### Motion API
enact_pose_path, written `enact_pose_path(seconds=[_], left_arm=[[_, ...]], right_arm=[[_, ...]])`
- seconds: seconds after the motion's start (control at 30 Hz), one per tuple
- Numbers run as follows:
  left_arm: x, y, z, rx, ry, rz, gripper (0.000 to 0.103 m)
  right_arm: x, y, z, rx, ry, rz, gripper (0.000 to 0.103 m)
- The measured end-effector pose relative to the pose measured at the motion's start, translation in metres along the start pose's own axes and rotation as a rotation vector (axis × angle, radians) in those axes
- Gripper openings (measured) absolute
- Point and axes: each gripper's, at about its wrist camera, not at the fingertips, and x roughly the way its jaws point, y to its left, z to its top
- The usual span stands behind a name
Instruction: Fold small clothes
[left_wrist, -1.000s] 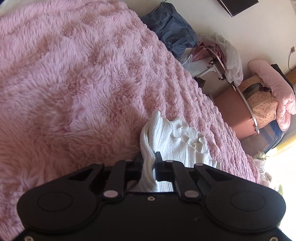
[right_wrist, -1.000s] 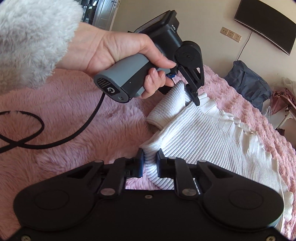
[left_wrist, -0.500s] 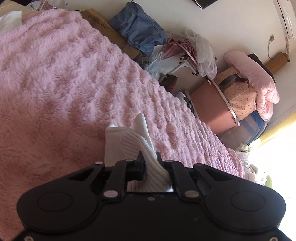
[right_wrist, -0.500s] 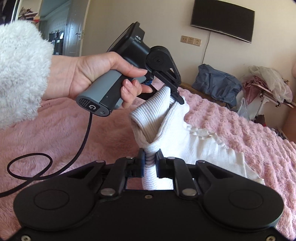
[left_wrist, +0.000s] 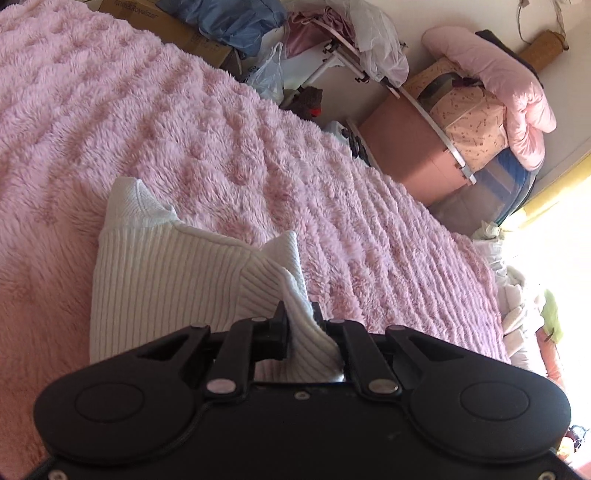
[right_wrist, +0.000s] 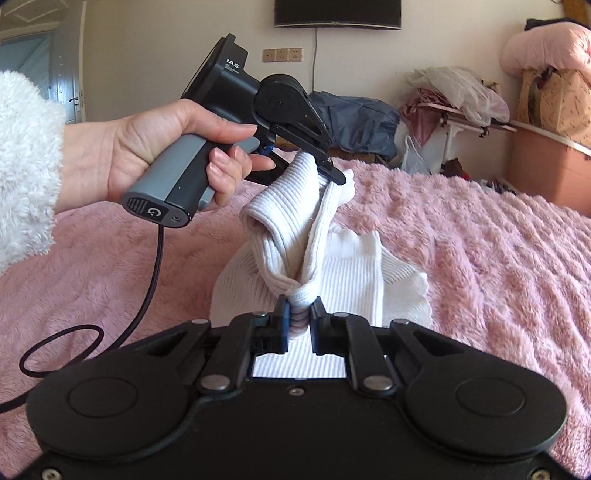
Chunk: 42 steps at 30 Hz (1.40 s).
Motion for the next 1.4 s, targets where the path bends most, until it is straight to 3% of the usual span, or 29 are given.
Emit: enact_pose_path(seconds=[0.13, 0.27, 0.47, 0.67, 0.8, 0.93, 1.03, 1.1, 1.2, 1.33, 1.4], left_arm=[[0.035, -0.009, -0.012, 0.033, 0.044, 0.069, 0.007], [0.061, -0.018, -0.022, 0.027, 0.082, 0.12, 0.029], [0.072, -0.038, -0.026, 0.088, 0.095, 0.175, 0.036], [0.045, -0.055, -0.017, 0.079, 0.048, 0.116, 0.038], [0.016, -0.072, -0.016, 0.152, 0.026, 0.118, 0.039], [-0.023, -0.072, -0.031, 0.242, -0.005, 0.131, 0.039], [-0.047, -0.06, -0.055, 0.28, -0.001, 0.143, 0.04], [-0.057, -0.05, -0.075, 0.3, 0.014, 0.16, 0.04], [-0.066, -0.036, -0.105, 0.326, 0.036, 0.178, 0.04], [-0.072, -0.024, -0.14, 0.376, 0.056, 0.178, 0.041], [-0.069, -0.018, -0.153, 0.376, 0.075, 0.17, 0.041]], right_arm=[[0.014, -0.027, -0.014, 0.119, 0.055, 0.011, 0.011], [0.021, -0.04, -0.031, 0.16, 0.099, 0.023, 0.011], [0.022, -0.045, -0.041, 0.176, 0.121, 0.013, 0.014], [0.017, -0.048, -0.044, 0.206, 0.139, -0.017, 0.017], [0.007, -0.053, -0.037, 0.23, 0.142, -0.03, 0.017], [-0.005, -0.078, -0.019, 0.279, 0.075, -0.019, 0.019], [0.0, -0.108, -0.003, 0.366, 0.049, 0.036, 0.023], [0.009, -0.118, 0.012, 0.325, 0.037, 0.048, 0.023], [0.023, -0.112, 0.028, 0.142, 0.053, 0.045, 0.023], [0.032, -0.104, 0.034, 0.069, 0.083, 0.139, 0.023], [0.038, -0.094, 0.034, 0.01, 0.097, 0.135, 0.024]])
